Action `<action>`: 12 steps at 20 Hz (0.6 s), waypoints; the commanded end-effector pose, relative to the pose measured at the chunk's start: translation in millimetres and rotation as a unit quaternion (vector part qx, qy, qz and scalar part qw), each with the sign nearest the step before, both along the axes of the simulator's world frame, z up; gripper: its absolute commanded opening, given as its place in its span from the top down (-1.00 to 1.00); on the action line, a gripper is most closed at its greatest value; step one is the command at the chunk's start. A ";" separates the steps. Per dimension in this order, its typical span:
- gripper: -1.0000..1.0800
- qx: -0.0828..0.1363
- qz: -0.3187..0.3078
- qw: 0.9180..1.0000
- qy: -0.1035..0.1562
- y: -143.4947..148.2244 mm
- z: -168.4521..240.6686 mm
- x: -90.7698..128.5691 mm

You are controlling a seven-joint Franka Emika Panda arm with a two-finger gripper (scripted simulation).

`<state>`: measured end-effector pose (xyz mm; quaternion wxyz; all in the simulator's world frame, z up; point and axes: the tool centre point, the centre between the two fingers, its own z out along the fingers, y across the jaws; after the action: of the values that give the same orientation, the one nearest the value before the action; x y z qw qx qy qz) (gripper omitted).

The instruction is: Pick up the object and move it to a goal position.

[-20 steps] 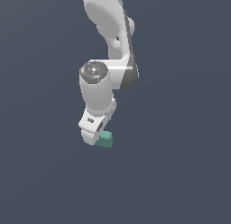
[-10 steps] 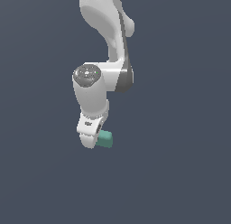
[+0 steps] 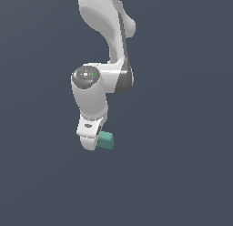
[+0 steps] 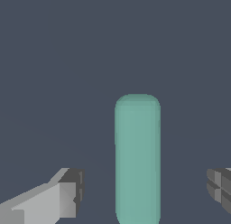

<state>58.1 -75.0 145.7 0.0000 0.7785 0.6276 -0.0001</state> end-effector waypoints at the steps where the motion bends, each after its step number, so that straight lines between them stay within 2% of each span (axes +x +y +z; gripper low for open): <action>1: -0.92 0.000 0.000 1.000 0.000 0.0 -1.6 0.0; 12: -0.92 0.000 0.003 1.000 0.000 0.5 -47.9 -1.3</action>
<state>56.6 -74.7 102.7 -0.0006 0.7772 0.6292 -0.0004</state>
